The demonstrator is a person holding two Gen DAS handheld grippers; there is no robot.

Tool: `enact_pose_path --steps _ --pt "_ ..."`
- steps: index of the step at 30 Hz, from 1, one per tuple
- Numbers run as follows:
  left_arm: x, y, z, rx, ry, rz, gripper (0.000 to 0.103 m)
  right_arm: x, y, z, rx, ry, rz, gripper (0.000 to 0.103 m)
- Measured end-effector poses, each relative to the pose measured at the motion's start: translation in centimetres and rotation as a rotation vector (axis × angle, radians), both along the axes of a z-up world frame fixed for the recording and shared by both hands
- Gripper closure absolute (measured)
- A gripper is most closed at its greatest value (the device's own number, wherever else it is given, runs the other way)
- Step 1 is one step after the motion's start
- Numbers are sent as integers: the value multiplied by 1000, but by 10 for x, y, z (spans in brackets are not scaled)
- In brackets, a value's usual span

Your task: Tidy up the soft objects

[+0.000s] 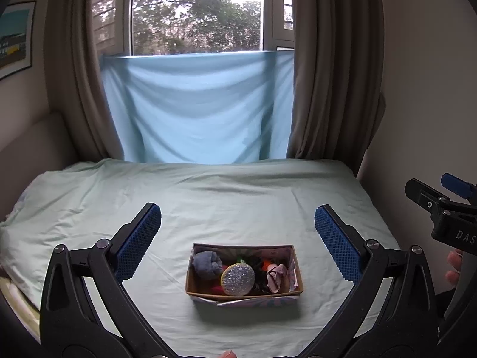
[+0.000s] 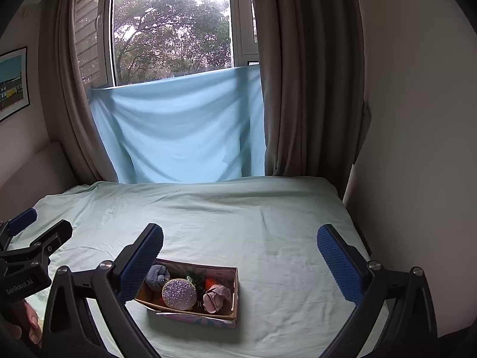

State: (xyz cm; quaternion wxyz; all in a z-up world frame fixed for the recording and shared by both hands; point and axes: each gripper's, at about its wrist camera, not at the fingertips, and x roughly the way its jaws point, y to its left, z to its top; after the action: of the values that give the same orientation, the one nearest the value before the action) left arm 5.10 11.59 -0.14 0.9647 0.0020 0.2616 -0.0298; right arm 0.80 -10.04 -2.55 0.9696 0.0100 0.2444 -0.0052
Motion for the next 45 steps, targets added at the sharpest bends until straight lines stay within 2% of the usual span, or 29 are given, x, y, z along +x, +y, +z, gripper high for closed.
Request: enact_pose_path --steps 38,45 --pt "-5 -1 1 -15 -13 1 0 0 1 2 -12 -14 -3 0" --pt "-9 -1 5 -14 -56 3 0 3 2 2 -15 -16 -7 0"
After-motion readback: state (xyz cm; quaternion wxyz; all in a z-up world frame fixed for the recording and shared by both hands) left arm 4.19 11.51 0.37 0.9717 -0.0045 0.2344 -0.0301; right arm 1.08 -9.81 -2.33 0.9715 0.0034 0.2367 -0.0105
